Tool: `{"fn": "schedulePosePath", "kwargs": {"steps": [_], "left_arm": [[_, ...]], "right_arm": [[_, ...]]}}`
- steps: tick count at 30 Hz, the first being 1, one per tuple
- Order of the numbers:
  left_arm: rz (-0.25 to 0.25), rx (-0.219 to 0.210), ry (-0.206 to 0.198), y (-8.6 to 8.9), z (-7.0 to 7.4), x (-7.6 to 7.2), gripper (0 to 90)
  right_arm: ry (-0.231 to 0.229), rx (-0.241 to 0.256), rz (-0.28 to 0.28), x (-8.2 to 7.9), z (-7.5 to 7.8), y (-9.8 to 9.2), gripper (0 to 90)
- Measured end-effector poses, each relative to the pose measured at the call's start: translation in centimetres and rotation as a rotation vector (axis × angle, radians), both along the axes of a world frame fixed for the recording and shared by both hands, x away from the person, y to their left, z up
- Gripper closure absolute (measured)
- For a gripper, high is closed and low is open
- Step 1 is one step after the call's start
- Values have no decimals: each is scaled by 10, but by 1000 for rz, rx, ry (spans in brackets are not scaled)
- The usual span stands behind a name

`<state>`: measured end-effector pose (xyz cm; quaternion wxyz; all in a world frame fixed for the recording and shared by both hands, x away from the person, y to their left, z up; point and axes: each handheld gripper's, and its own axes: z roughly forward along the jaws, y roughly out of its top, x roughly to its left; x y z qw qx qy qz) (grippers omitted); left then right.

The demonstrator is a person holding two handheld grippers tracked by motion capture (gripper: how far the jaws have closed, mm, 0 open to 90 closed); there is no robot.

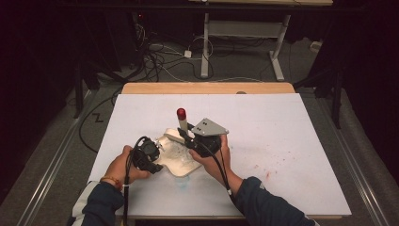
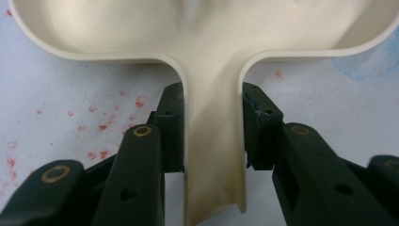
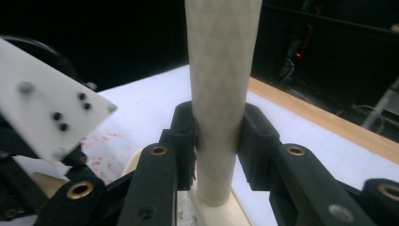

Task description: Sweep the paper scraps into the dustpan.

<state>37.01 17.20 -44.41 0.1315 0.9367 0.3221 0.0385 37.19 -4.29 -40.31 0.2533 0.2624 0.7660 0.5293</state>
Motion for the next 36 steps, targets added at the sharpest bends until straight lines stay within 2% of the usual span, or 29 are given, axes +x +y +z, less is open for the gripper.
{"fn": "schedulePosePath", "kwargs": {"steps": [5,10,13,19,24,29,36], "left_arm": [[-5,1,1,1,-1,-1,636],[-6,-1,4,2,-3,-1,636],[-8,2,2,2,-3,-1,636],[-10,9,-2,2,-3,-2,636],[-9,8,-3,2,-3,-2,636],[-8,9,-5,2,-3,-3,636],[-10,9,-7,2,-3,-3,636]], "right_arm": [[-17,11,10,0,6,-1,709],[-35,43,4,2,20,-16,709],[-41,68,-6,2,32,-30,709],[-38,75,-9,-6,44,-71,709],[-10,54,-3,-19,46,-104,710],[15,28,-1,-29,41,-130,709],[53,-19,6,-39,32,-146,710]]}}
